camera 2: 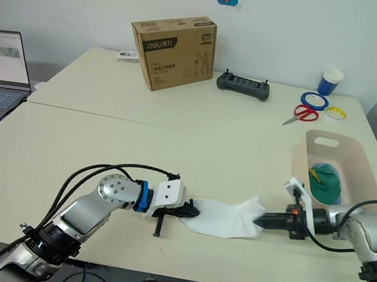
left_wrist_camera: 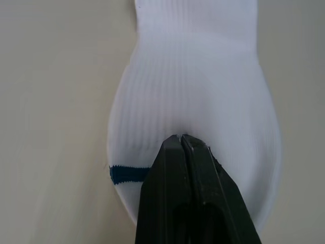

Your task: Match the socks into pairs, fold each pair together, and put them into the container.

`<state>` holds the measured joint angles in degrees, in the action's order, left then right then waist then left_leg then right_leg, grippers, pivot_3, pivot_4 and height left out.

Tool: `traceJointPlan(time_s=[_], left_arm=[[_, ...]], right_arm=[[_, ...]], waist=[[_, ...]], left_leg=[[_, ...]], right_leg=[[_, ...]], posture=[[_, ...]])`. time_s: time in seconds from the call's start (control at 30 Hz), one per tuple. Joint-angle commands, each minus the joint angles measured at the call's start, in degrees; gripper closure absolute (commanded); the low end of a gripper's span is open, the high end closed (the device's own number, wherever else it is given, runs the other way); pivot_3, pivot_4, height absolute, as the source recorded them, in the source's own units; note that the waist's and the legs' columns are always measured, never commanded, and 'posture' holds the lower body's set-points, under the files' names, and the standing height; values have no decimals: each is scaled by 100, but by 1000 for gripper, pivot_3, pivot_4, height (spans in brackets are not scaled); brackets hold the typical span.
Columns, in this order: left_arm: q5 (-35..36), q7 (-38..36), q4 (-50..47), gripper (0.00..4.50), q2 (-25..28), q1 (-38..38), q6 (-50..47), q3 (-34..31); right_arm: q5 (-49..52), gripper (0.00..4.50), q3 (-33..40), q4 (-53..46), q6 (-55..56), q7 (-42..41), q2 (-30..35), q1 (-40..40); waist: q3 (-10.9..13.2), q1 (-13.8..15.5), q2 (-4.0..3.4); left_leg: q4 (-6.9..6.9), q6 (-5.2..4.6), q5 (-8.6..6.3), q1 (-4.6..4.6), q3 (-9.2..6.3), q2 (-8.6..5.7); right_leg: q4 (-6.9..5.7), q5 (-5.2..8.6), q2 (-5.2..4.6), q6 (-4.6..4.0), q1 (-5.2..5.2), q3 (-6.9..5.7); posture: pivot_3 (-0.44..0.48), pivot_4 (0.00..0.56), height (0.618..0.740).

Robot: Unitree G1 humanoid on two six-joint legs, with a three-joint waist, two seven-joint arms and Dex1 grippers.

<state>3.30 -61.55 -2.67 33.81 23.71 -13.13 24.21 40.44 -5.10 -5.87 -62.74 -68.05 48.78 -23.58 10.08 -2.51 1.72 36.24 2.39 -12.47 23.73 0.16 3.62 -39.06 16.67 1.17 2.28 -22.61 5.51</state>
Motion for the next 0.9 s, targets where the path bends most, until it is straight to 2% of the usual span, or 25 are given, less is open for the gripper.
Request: traceJointPlan(time_s=[0.03, 0.23, 0.4, 0.7, 0.8, 0.87, 0.9], left_arm=[[-342, 198, 455, 4500, -166, -12, 33, 183], [-308, 135, 529, 4500, -321, 79, 42, 146], [-246, 92, 389, 4500, -282, -4, -42, 72], [-174, 75, 181, 4500, -210, -167, -196, -74], [-198, 60, 237, 4500, -231, -127, -171, -68], [-200, 54, 280, 4500, -257, -73, -173, -72], [-197, 50, 294, 4500, -260, -57, -172, -79]], right_arm=[[483, 4465, 21, -745, -380, 193, -283, -253], [193, 4465, -701, -743, -365, 719, -1201, -582], [83, 4465, -677, -225, -377, 1081, -1698, -908], [-173, 4465, -777, 187, -138, 1091, -1717, -905], [-343, 4465, -951, 137, -28, 1313, -1883, -796], [-183, 4465, -769, 77, -101, 1394, -2086, -809], [-90, 3970, -659, 62, -185, 1445, -2169, -831]], waist=[[-6, 13, -10], [-10, 26, -5], [-10, 26, -5], [-10, 19, -6], [-11, 10, -6], [-11, 4, -6], [-11, 1, -6]], left_leg=[[0, 0, 0, -2, -4, 0], [10, 1, 0, -33, 0, -4], [20, 0, 0, -27, 5, -5], [17, 0, 0, -26, 1, 1], [17, 0, 0, -27, -1, 4], [17, 0, 0, -27, -2, 4], [17, 0, 0, -27, -2, 4]], right_leg=[[0, 0, 0, 1, 6, -4], [1, -7, -3, 10, 40, 1], [3, -7, -7, 11, 39, 4], [2, -6, -1, 10, 36, 0], [1, -6, 3, 10, 36, 0], [0, -6, 4, 10, 35, 0], [0, -6, 4, 10, 35, 0]], posture=[[0, 150, 740], [0, 150, 740], [0, 150, 740], [0, 150, 740], [0, 150, 740], [0, 150, 740], [0, 150, 740]])
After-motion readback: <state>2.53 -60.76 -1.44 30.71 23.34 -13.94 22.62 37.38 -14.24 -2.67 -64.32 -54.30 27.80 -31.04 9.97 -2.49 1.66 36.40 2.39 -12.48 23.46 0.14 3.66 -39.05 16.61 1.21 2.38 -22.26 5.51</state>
